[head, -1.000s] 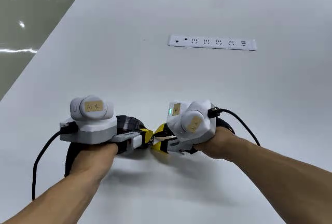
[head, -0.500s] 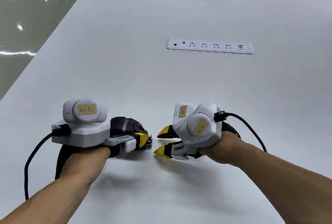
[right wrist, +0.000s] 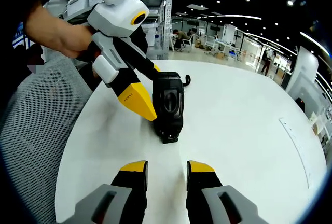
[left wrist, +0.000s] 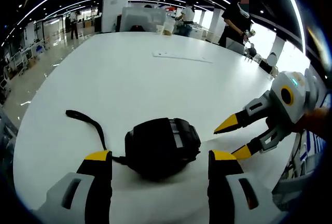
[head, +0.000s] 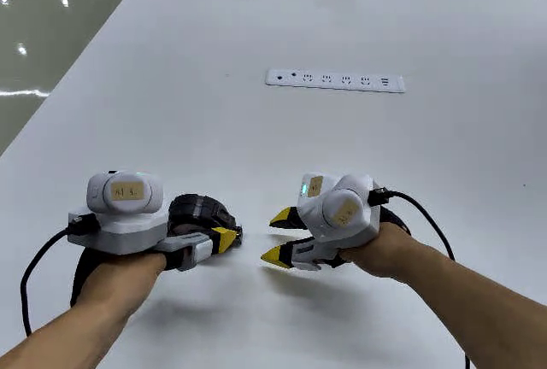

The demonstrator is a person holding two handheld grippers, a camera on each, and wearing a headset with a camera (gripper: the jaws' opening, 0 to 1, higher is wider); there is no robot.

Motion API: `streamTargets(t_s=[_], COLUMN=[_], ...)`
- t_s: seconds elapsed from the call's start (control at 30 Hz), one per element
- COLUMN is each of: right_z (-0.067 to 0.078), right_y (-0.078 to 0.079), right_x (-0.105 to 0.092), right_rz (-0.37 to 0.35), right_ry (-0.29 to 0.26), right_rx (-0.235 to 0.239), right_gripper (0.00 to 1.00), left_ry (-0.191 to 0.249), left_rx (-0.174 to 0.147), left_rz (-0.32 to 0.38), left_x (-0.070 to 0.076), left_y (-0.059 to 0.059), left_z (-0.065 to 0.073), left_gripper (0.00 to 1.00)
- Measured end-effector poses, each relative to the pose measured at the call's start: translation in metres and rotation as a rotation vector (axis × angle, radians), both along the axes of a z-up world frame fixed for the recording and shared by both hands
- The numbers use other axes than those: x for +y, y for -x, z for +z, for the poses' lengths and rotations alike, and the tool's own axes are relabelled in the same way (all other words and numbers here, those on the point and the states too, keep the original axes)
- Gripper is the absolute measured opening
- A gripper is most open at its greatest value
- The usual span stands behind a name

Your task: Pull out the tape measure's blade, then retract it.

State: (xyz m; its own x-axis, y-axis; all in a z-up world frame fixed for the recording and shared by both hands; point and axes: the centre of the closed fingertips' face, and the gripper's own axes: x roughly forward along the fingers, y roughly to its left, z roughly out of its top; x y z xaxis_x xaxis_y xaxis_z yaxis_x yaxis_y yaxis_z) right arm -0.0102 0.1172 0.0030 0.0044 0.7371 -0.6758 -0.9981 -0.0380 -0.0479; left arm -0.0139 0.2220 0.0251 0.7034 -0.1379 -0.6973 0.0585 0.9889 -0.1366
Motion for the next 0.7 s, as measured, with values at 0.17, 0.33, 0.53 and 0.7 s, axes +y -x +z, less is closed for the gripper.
streamTargets(t_s=[0.17, 0.33, 0.53, 0.7], right_z=[0.003, 0.005, 0.008, 0.010], right_y=[0.000, -0.001, 0.000, 0.000], right_x=[-0.012, -0.022, -0.036, -0.046], right_rz=[-0.024, -0.068, -0.104, -0.135], right_ry=[-0.001, -0.013, -0.023, -0.032], right_rx=[0.002, 0.018, 0.023, 0.028], right_gripper=[0.29, 0.33, 0.36, 0.39], left_ry=[-0.002, -0.012, -0.019, -0.018], left_rx=[-0.012, -0.028, -0.045, -0.066], left_rz=[-0.023, -0.053, -0.101, -0.142], left_x=[-0.002, -0.005, -0.008, -0.010], left_y=[0.006, 0.010, 0.014, 0.016], left_z=[0.004, 0.008, 0.012, 0.014], left_gripper=[0.72, 0.73, 0.74, 0.75])
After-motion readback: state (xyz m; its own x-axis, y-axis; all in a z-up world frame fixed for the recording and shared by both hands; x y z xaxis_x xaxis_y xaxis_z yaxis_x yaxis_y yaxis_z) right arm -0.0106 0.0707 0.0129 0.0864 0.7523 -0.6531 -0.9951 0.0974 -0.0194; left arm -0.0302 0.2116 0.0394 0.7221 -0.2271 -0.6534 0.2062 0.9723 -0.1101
